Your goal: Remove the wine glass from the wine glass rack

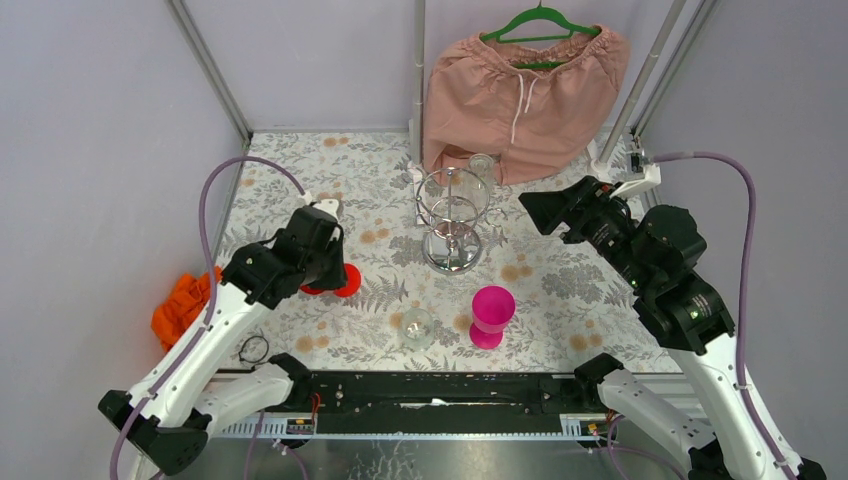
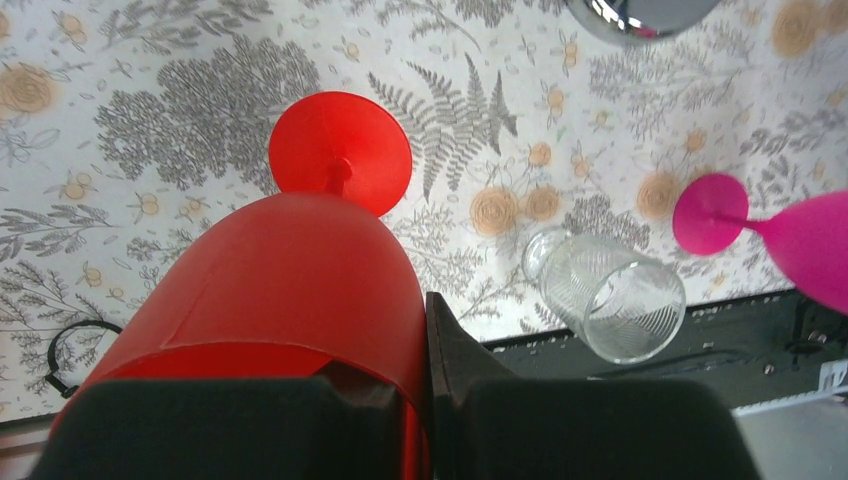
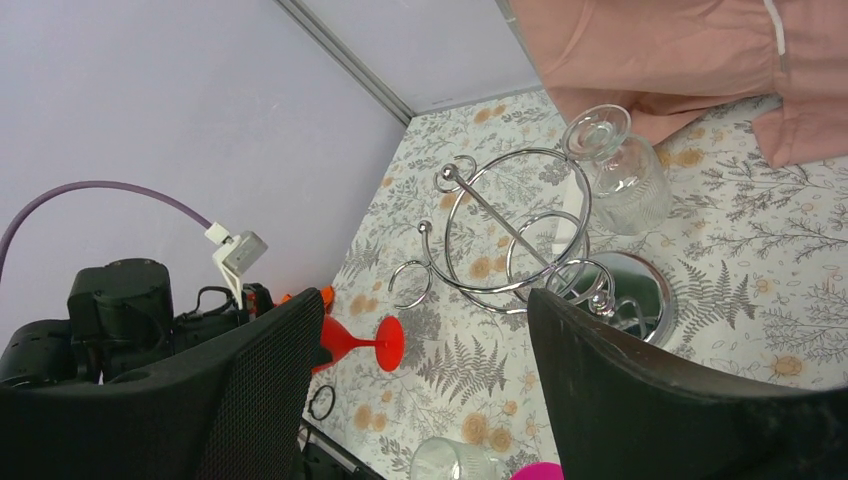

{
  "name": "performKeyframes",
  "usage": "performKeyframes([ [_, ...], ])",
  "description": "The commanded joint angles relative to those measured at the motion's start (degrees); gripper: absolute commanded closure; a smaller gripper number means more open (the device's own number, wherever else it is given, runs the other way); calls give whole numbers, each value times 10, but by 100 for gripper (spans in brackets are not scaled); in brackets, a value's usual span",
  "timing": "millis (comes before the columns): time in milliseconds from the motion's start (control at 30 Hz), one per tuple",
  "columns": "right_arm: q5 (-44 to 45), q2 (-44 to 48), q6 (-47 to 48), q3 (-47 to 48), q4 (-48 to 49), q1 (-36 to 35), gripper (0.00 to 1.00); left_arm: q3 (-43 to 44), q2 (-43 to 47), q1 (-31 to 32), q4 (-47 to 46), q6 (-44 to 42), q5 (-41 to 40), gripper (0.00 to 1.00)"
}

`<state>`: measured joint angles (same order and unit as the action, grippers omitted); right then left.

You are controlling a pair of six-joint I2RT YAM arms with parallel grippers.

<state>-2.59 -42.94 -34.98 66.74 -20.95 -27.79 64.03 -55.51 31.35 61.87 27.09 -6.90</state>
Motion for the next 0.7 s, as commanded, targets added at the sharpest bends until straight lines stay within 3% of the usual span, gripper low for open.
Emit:
performKeyframes([
  [0, 4, 6, 4, 12, 3, 2, 18, -20, 20, 32, 22, 14, -3, 100],
  [233, -1, -6, 2, 12, 6, 1, 18, -44, 10, 109, 29, 33, -11, 100],
  [433, 5, -5, 5, 11, -3, 2, 17, -27, -43, 223, 75, 99, -100, 100],
  [667, 12, 0, 11, 9, -11, 2, 17, -42, -65, 262, 74, 128, -106, 100],
])
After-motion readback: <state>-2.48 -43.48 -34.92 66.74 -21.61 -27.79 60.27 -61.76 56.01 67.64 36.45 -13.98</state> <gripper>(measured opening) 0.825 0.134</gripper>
